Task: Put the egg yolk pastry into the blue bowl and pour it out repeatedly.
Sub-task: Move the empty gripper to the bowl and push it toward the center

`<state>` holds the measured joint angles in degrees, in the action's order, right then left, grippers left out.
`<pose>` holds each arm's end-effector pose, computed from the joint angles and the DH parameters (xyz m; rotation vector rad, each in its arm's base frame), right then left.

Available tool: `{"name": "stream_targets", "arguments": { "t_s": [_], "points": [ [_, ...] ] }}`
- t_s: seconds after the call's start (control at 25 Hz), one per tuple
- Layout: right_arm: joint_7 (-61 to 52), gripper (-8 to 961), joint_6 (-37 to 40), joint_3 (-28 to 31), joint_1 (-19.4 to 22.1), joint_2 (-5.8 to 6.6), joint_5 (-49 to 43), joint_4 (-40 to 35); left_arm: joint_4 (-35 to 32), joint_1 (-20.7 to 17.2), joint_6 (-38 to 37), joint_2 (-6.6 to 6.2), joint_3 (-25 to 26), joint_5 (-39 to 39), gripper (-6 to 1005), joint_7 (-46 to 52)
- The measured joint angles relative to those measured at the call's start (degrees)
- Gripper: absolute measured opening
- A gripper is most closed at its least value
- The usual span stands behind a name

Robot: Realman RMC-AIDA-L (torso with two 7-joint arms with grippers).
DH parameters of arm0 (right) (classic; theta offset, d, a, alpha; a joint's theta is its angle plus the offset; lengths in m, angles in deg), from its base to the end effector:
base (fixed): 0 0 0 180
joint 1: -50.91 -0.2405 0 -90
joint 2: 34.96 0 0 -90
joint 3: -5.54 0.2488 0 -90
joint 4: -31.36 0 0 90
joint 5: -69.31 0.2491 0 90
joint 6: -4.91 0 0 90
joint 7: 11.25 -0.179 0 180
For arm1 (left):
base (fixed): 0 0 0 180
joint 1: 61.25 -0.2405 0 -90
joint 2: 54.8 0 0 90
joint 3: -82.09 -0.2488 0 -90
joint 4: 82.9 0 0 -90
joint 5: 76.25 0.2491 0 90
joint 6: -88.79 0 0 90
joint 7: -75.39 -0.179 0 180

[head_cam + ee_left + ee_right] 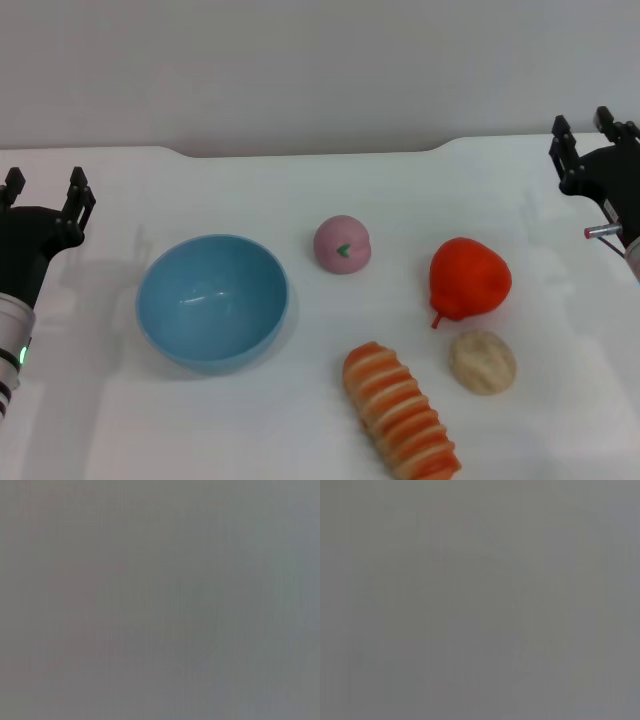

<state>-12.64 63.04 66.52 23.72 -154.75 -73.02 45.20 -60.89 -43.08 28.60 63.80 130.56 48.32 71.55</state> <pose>0.3205 0.4110 -0.0479 -1.6472 0.4863 0.6126 -0.3471 0.3674 -0.0501 -1.5271 -0.6026 -0.6069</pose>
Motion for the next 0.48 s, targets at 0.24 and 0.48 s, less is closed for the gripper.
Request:
{"name": "stream_targets", "arguments": {
  "t_s": [0.24, 0.48],
  "points": [
    [0.34, 427, -0.10, -0.37, 2.53, -0.01, 0.71, 3.02, -0.02, -0.48, -0.01, -0.02, -0.13, -0.04, 694, 0.33],
    [1.44, 427, -0.15, -10.45, 4.18, -0.01, 12.06, 5.80, 0.29, -0.58, -0.02, -0.04, -0.13, -0.03, 694, 0.41]
  ]
}}
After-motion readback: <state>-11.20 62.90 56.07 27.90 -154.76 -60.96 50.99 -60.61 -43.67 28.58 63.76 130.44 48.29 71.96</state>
